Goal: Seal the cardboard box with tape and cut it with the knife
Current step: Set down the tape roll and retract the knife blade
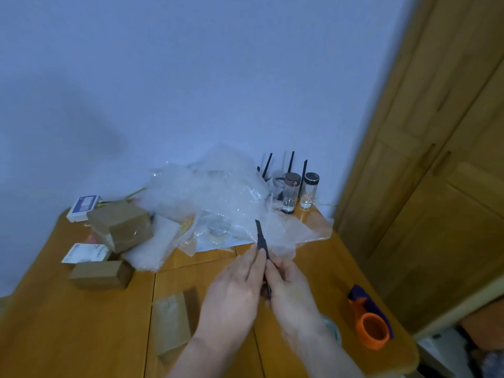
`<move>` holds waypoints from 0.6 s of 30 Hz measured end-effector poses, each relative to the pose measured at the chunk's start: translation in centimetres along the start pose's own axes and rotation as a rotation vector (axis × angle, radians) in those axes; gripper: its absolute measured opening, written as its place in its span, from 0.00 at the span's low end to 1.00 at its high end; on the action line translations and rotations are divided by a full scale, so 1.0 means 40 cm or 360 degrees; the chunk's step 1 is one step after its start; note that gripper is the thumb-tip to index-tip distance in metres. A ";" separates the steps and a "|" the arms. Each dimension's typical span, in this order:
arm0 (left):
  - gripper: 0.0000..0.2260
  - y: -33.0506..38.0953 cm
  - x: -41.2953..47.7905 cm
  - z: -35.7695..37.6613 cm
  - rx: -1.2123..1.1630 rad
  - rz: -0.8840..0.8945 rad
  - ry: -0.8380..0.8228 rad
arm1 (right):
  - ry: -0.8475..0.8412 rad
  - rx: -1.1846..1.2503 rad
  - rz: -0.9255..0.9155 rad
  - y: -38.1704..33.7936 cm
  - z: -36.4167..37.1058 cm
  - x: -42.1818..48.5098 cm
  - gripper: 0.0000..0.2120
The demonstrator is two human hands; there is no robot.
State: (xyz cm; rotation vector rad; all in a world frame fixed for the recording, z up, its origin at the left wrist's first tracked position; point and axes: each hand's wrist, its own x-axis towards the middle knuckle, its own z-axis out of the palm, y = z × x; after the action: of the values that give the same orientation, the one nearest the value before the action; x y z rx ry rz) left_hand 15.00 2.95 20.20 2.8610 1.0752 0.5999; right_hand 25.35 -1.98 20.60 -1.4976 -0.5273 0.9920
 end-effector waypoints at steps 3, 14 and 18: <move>0.26 -0.014 -0.006 -0.020 0.0026 0.0043 0.0000 | 0.0000 -0.0088 -0.0056 -0.025 0.013 -0.006 0.06; 0.27 -0.049 -0.038 -0.057 0.0135 0.0038 0.0072 | -0.0233 -0.0188 -0.0088 -0.029 0.047 -0.035 0.16; 0.27 -0.061 -0.049 -0.047 0.0100 0.0000 0.0067 | -0.0254 -0.0183 -0.0100 -0.019 0.053 -0.039 0.18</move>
State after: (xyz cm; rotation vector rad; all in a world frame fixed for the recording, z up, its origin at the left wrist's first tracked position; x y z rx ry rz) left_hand 11.46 3.36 20.88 2.9139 1.1196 0.6409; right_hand 22.96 -1.86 21.92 -1.5011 -0.7523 1.0523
